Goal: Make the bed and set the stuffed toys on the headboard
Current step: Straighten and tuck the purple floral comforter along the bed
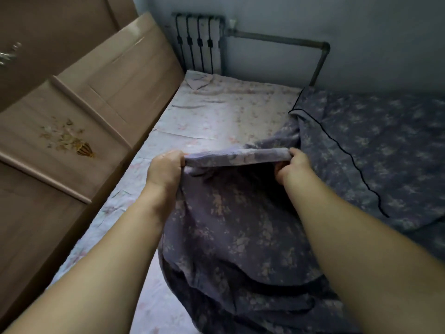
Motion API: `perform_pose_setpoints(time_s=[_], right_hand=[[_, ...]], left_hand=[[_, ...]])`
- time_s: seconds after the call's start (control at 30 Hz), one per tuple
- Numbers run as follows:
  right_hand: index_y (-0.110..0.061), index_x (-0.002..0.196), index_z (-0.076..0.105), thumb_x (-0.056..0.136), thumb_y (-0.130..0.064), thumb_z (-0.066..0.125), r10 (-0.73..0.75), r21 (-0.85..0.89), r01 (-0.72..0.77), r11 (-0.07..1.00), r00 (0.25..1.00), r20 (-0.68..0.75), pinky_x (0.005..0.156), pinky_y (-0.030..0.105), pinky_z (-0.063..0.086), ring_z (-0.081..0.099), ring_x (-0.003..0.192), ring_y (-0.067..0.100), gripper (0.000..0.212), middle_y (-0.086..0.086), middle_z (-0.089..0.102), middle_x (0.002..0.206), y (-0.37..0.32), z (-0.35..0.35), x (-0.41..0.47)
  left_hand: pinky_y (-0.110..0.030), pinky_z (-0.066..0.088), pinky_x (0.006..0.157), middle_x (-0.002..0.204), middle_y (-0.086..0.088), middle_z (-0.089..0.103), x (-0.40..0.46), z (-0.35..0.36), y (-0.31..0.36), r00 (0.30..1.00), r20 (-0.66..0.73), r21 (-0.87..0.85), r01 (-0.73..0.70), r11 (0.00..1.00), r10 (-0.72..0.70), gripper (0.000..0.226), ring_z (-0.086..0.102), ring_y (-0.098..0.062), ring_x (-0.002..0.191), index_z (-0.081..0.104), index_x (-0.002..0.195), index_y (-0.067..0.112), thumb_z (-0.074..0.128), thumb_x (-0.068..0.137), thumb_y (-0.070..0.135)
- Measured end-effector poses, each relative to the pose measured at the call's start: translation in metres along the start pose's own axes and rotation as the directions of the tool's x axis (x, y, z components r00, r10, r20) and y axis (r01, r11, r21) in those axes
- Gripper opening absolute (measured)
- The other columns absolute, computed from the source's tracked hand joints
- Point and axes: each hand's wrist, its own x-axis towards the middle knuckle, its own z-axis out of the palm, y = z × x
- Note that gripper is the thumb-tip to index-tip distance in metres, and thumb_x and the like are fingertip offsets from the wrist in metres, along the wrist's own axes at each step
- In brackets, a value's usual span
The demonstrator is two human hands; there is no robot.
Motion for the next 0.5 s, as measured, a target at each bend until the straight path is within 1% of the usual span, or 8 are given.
perform_pose_setpoints(time_s=[0.07,0.13,0.2,0.27,0.33,0.43,0.47,0.5], right_hand=[[-0.011,0.082,0.059,0.087,-0.015,0.056,-0.023,0.04,0.02,0.999,0.997,0.078,0.03,0.016,0.039,0.057,0.043,0.018,0.006,0.0,0.056,0.067,-0.018,0.03,-0.017],[-0.013,0.066,0.052,0.089,-0.014,0.049,-0.021,0.042,0.013,0.999,0.979,0.203,0.033,0.015,0.038,0.051,0.031,0.015,0.024,-0.002,0.052,0.044,-0.034,0.06,-0.041],[-0.013,0.058,0.047,0.089,-0.011,0.048,-0.015,-0.01,0.019,1.0,0.943,0.334,0.038,0.014,0.038,0.047,0.031,0.013,0.031,-0.003,0.047,0.033,-0.042,0.083,-0.067],[-0.012,0.059,0.049,0.089,-0.009,0.049,-0.005,-0.098,0.055,0.994,0.891,0.454,0.034,0.01,0.035,0.045,0.028,0.008,0.03,-0.004,0.046,0.032,-0.045,0.1,-0.092],[-0.014,0.062,0.051,0.091,-0.01,0.051,0.03,-0.223,0.108,0.969,0.843,0.537,0.033,0.008,0.032,0.043,0.026,0.004,0.029,-0.005,0.048,0.033,-0.042,0.108,-0.119],[-0.016,0.067,0.054,0.092,-0.014,0.055,0.11,-0.407,0.203,0.89,0.773,0.625,0.038,0.009,0.035,0.048,0.031,0.003,0.025,-0.006,0.054,0.038,-0.03,0.11,-0.147],[-0.017,0.07,0.056,0.092,-0.014,0.056,0.124,-0.438,0.23,0.869,0.756,0.643,0.041,0.011,0.038,0.052,0.035,0.004,0.022,-0.005,0.057,0.042,-0.025,0.11,-0.154],[-0.017,0.073,0.058,0.091,-0.013,0.058,0.125,-0.462,0.266,0.846,0.743,0.658,0.046,0.014,0.042,0.056,0.042,0.006,0.018,-0.002,0.061,0.049,-0.022,0.108,-0.158]], left_hand=[[-0.037,0.043,0.072,0.071,-0.007,0.054,-0.002,-0.005,0.008,0.999,0.03,0.06,0.009,0.998,-0.011,0.003,0.05,-0.024,0.081,0.054,0.068,0.015,0.052,0.07,0.016],[-0.03,0.04,0.06,0.07,-0.01,0.054,-0.007,-0.005,0.023,0.994,0.099,0.125,0.035,0.991,-0.048,0.013,0.049,-0.023,0.075,0.057,0.066,0.011,0.048,0.056,0.013],[-0.021,0.039,0.051,0.075,-0.01,0.057,-0.013,-0.002,0.038,0.983,0.175,0.24,0.017,0.971,-0.06,0.025,0.052,-0.022,0.073,0.064,0.08,0.01,0.047,0.061,0.01],[-0.021,0.047,0.063,0.09,-0.008,0.061,-0.014,0.002,0.052,0.97,0.24,0.302,-0.031,0.953,-0.044,0.035,0.057,-0.021,0.083,0.061,0.11,0.015,0.047,0.08,0.003],[-0.029,0.049,0.077,0.104,-0.001,0.062,-0.01,0.007,0.068,0.947,0.32,0.236,-0.086,0.968,0.006,0.058,0.059,-0.014,0.093,0.042,0.133,0.029,0.055,0.082,0.005],[-0.028,0.051,0.089,0.136,0.003,0.049,-0.008,0.021,0.085,0.894,0.412,0.257,-0.298,0.92,0.174,0.107,0.054,-0.012,0.117,0.019,0.146,0.036,0.075,0.059,0.01],[-0.025,0.048,0.092,0.139,0.003,0.044,-0.01,0.026,0.091,0.891,0.385,0.253,-0.353,0.901,0.241,0.113,0.049,-0.011,0.122,0.012,0.15,0.033,0.076,0.06,0.007],[-0.022,0.046,0.093,0.137,0.001,0.044,-0.012,0.029,0.096,0.893,0.327,0.229,-0.393,0.891,0.31,0.11,0.047,-0.01,0.121,0.01,0.151,0.027,0.075,0.065,0.003]])
